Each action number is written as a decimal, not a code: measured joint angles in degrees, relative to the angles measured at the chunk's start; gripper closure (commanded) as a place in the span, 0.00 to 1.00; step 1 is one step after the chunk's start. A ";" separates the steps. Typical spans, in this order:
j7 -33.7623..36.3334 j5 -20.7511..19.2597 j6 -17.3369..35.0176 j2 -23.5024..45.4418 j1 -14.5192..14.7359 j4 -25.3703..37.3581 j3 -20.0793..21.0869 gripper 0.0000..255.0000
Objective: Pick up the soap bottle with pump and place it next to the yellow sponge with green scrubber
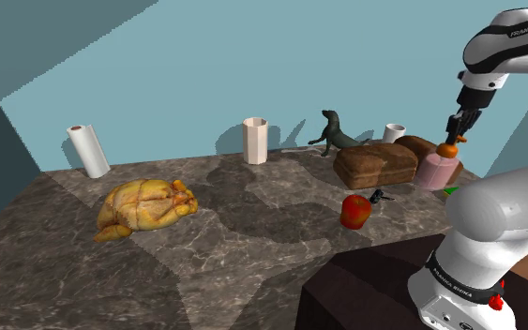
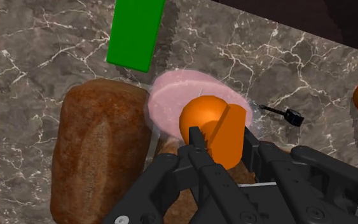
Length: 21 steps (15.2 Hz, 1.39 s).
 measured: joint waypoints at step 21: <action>0.23 -1.59 7.72 2.79 0.03 -4.85 -2.83 0.00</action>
